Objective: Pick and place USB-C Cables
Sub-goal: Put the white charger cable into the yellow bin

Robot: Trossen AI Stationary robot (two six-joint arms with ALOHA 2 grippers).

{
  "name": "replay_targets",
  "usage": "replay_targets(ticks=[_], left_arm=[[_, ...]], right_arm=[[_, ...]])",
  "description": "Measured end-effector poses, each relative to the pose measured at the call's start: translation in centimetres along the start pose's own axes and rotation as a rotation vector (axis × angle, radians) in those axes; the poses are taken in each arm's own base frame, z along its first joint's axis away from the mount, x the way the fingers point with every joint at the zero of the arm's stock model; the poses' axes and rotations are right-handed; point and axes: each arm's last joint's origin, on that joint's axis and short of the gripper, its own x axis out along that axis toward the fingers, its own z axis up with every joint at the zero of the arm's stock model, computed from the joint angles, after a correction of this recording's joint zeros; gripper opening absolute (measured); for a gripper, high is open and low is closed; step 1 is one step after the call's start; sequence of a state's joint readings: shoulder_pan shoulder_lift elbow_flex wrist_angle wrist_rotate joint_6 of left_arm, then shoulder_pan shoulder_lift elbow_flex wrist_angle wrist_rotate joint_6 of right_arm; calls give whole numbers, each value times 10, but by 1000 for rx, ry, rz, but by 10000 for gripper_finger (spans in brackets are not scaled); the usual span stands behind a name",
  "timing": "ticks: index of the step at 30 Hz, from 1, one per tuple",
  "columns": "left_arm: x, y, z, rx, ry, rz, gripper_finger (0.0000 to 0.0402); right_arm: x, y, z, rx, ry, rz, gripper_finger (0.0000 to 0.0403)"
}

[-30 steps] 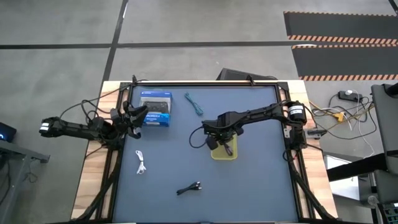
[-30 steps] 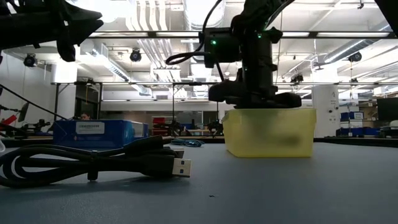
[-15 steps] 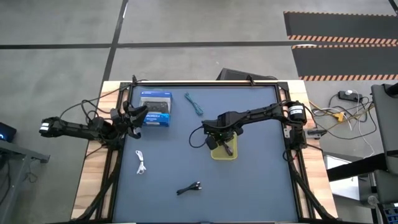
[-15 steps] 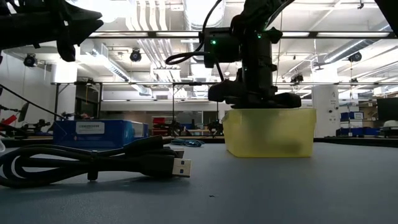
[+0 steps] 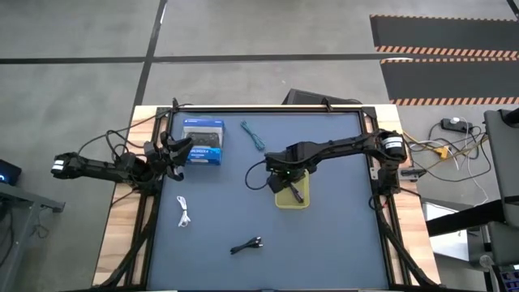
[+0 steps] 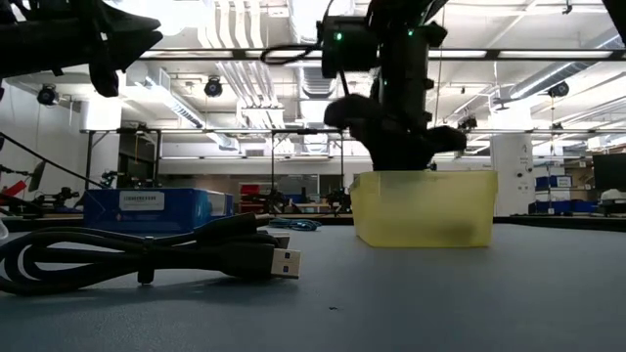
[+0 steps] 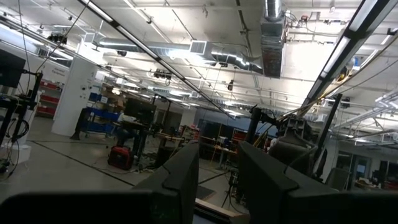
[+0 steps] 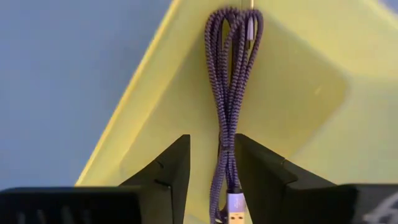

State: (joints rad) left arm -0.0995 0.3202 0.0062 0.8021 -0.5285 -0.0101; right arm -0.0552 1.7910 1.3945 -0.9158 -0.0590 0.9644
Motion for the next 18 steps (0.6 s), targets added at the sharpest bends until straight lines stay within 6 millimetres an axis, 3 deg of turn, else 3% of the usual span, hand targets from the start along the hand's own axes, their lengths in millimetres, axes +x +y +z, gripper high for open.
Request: replay_targets(ticks=[8, 13, 18], left_arm=[[0, 0, 0, -3, -1, 0, 95], [0, 0, 0, -3, 0, 0, 95], [0, 0, 0, -9, 0, 0, 95]], right_arm=[[-36, 9, -30, -205, -213, -32, 79], [-57, 12, -61, -366, -403, -81, 51], [-64, 3, -95, -495, -539, -77, 24]])
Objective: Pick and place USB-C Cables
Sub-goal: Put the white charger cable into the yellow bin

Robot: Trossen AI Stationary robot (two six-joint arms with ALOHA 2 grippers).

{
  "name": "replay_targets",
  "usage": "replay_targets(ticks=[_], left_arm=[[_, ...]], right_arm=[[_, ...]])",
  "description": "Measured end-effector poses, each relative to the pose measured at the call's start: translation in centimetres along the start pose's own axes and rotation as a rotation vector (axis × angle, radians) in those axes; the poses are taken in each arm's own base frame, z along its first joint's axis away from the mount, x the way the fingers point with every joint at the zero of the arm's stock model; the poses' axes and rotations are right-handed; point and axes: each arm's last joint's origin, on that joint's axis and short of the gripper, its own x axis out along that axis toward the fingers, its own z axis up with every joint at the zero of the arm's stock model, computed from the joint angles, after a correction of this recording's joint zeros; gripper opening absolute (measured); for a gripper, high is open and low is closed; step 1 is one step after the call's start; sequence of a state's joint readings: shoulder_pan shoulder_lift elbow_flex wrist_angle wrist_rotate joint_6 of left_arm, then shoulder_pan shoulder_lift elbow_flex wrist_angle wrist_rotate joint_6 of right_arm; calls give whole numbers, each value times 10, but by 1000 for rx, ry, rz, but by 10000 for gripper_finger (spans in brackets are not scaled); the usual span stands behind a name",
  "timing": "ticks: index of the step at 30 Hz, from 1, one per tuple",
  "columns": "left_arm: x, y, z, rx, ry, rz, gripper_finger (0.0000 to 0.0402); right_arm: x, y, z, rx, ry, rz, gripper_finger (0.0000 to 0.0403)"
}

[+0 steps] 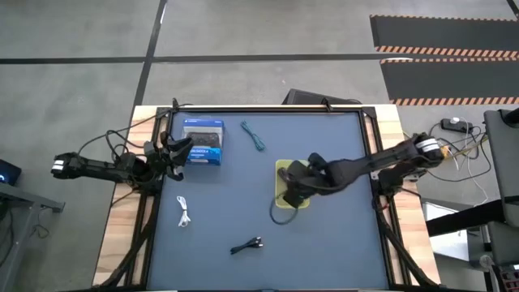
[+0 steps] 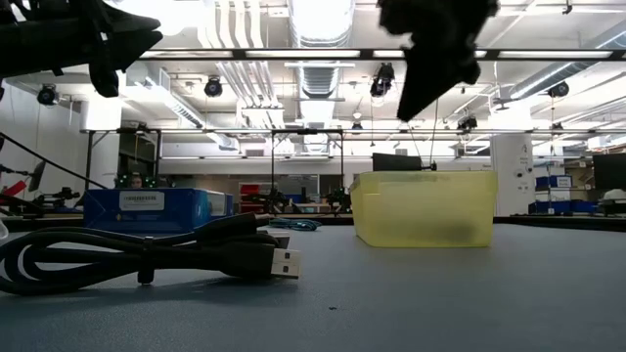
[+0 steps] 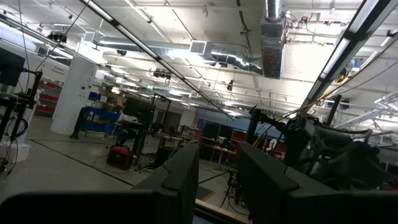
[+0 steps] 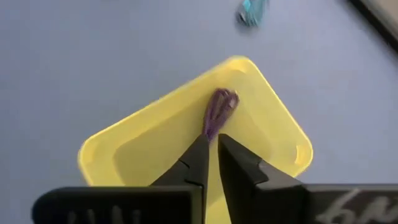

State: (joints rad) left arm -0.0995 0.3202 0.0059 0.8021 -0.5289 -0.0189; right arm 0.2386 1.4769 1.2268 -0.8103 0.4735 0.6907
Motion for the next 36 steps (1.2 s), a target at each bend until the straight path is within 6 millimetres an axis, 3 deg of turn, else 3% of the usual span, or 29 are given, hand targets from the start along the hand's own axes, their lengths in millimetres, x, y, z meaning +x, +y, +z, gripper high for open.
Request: replay_targets(ticks=[8, 17, 23, 36], left_arm=[[1, -1, -3, -110, 20, 0, 95], [7, -4, -17, -298, 123, 1, 95], [19, -12, -19, -327, 169, 14, 95], [57, -34, -21, -342, 191, 20, 95]], right_arm=[[-15, -19, -37, -113, -278, 173, 9], [-4, -63, -57, -160, -507, 356, 8], [1, -86, -70, -166, -607, 337, 8], [-5, -111, -96, -223, -894, 350, 8]])
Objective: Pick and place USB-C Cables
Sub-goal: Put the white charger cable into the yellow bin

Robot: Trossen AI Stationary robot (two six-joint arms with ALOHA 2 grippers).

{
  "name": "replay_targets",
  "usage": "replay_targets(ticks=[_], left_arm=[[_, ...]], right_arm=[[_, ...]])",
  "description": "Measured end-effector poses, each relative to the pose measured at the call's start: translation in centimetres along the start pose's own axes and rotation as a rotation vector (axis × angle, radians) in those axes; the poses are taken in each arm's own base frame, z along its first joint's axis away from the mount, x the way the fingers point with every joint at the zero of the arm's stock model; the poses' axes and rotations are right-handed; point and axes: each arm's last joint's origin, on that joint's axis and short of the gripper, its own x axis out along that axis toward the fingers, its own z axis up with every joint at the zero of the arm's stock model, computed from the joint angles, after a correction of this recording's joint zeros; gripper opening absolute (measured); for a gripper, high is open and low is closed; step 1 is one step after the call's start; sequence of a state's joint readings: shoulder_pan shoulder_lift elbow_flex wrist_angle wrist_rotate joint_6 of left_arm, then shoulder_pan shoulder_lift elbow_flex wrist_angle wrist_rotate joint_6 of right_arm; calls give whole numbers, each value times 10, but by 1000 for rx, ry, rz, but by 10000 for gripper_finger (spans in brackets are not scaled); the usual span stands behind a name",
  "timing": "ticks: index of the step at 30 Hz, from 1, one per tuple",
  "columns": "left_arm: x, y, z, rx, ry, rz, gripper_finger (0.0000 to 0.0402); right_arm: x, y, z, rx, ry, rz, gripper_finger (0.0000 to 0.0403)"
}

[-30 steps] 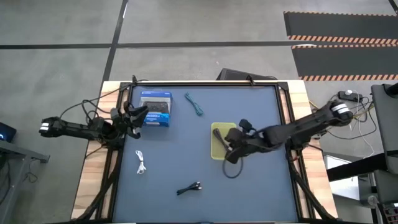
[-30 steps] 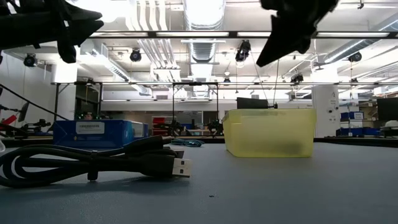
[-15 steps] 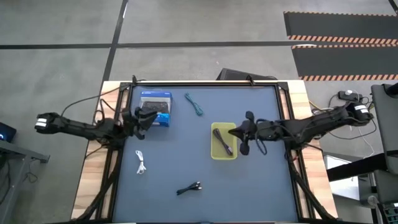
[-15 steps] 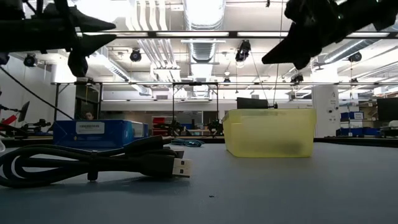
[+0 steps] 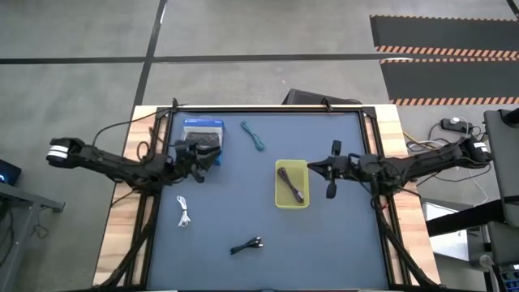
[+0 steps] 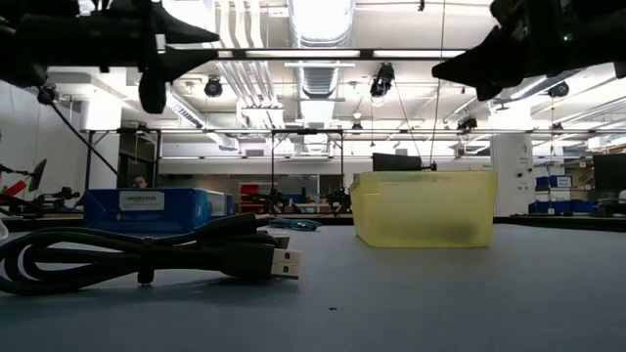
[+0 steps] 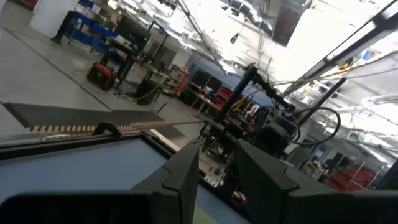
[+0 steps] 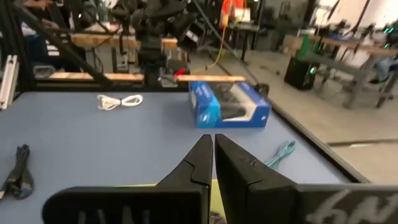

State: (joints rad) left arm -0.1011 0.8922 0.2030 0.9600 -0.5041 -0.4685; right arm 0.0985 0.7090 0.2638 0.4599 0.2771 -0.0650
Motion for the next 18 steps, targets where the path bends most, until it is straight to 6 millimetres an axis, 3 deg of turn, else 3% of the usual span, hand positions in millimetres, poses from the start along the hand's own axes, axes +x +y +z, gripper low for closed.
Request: replay_targets(ticks=[12, 18], left_arm=[[43, -24, -14, -8, 68, 14, 95], [53, -33, -22, -84, 114, 20, 95]], right_arm=[[-26, -8, -5, 3, -94, -8, 8], [-34, -9, -2, 7, -118, 29, 8]])
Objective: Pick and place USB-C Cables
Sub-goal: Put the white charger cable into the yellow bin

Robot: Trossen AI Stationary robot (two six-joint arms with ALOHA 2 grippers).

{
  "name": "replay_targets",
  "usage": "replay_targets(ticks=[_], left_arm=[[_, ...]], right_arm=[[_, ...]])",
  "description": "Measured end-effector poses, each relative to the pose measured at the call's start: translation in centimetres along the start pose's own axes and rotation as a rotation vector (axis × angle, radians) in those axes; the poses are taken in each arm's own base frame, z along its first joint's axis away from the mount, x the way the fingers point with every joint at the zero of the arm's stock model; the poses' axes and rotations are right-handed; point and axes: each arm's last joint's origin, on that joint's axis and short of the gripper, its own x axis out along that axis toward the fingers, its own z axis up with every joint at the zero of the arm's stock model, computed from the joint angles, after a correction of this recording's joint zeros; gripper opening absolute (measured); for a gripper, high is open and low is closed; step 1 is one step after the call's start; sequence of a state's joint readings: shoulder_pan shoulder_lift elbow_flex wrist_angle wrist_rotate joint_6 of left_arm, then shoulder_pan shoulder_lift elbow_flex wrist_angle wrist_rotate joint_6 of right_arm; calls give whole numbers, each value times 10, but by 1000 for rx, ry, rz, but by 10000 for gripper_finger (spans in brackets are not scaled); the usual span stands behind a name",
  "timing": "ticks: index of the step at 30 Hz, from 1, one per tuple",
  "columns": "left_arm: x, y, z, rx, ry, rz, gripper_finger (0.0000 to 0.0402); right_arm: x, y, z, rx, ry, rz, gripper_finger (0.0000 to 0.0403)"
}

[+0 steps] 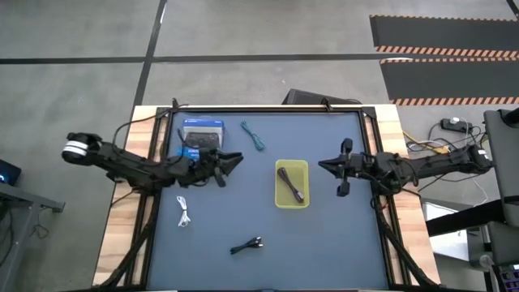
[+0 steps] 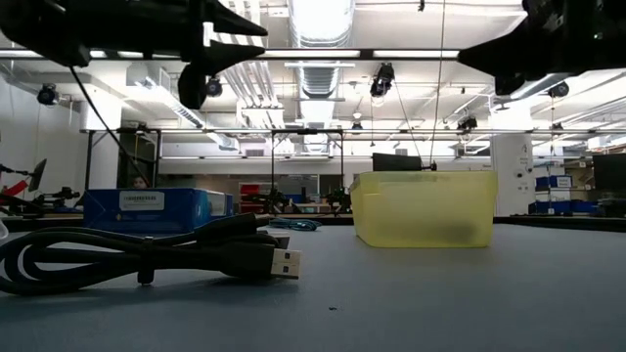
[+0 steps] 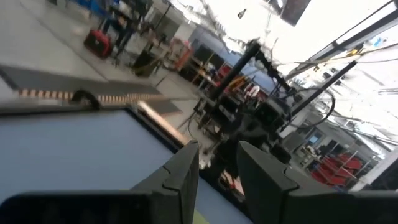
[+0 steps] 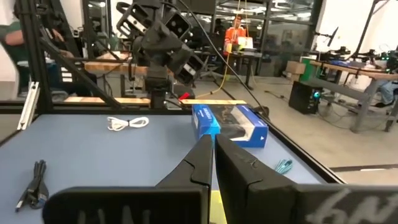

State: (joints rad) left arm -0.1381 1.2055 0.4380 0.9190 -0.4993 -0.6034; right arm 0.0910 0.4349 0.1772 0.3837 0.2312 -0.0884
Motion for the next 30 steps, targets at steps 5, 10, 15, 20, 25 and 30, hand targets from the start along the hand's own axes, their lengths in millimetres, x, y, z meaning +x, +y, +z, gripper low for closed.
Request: replay_targets(ticks=[5, 10, 15, 20, 25, 30], left_arm=[[5, -3, -9, -70, 116, 71, 95], [7, -6, -16, -121, 298, 241, 95], [-1, -11, -17, -183, 558, 508, 95], [-17, -19, -25, -286, 836, 766, 95], [-37, -27, -44, -389, 1121, 1052, 95], [-58, -27, -63, -380, 1293, 1292, 95]], right_arm=[[-6, -1, 1, -2, -2, 4, 8], [-10, -3, 4, -3, -24, 1, 8], [-15, -4, 7, 0, -46, -1, 8], [-15, -4, 7, 1, -46, -1, 8], [-14, -4, 3, -6, -15, 2, 8], [-14, -4, 3, 2, -12, -2, 8]])
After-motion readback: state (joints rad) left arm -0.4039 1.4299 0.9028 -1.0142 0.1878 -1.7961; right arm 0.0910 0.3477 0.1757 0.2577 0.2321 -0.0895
